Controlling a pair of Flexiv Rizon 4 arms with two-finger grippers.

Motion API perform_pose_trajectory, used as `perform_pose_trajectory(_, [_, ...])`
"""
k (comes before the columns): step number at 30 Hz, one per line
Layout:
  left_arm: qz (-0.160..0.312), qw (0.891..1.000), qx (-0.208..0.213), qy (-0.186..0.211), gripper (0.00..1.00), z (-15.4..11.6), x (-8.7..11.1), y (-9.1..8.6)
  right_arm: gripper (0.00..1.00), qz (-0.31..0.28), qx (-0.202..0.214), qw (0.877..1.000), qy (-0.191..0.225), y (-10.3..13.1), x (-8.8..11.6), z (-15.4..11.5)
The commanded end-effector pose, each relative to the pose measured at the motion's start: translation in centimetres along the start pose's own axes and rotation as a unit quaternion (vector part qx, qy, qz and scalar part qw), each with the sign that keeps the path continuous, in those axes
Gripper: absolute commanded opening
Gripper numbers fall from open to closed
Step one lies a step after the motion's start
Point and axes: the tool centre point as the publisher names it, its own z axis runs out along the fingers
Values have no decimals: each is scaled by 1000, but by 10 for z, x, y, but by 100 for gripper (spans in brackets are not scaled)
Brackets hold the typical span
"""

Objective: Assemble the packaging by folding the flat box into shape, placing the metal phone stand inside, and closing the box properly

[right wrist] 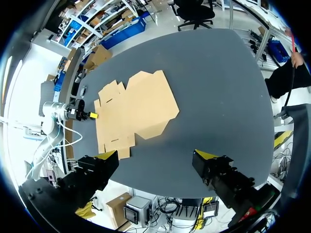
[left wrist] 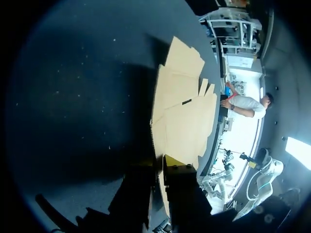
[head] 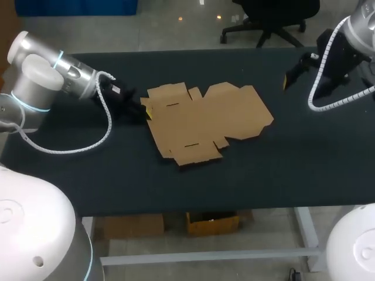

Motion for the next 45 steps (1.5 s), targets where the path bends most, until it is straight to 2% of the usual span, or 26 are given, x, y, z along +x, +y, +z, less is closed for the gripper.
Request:
perform_pose_trajectory(1, [-3,999,33,5,0,-3,0,26,100,-3,1,1000,3,0,1,-1])
perform_pose_trajectory(13, [-21,997,78,1,0,6,10,62,100,-7,-1,1000,6,-1,1,-2])
perform_pose_trajectory(19, [-55,991,124,-2,0,7,12,74,100,-9,0,1000,8,-1,2,0])
perform_pose_trajectory(28, [-81,987,139,0,0,14,3,82,100,-11,2,1000,10,0,2,2])
perform_pose_trajectory(29, [-82,987,139,-1,8,14,3,82,100,-12,2,1000,10,0,2,2])
perform_pose_trajectory(30, [-80,987,140,-5,28,13,2,82,100,-12,2,1000,10,0,2,2])
perform_pose_trajectory(32, [-79,987,140,-6,48,9,3,82,100,-12,2,1000,10,0,2,2])
perform_pose_trajectory(34, [-74,987,140,-12,89,3,5,82,100,-12,2,1000,10,1,2,1])
perform_pose_trajectory(35, [-71,988,140,-16,100,-1,6,82,100,-12,2,1000,9,1,2,1])
perform_pose_trajectory(41, [-39,989,129,-52,100,-29,9,82,100,-12,2,1000,10,1,3,1])
perform_pose_trajectory(45, [3,993,97,-68,100,-51,17,79,100,-13,2,1000,11,1,4,0])
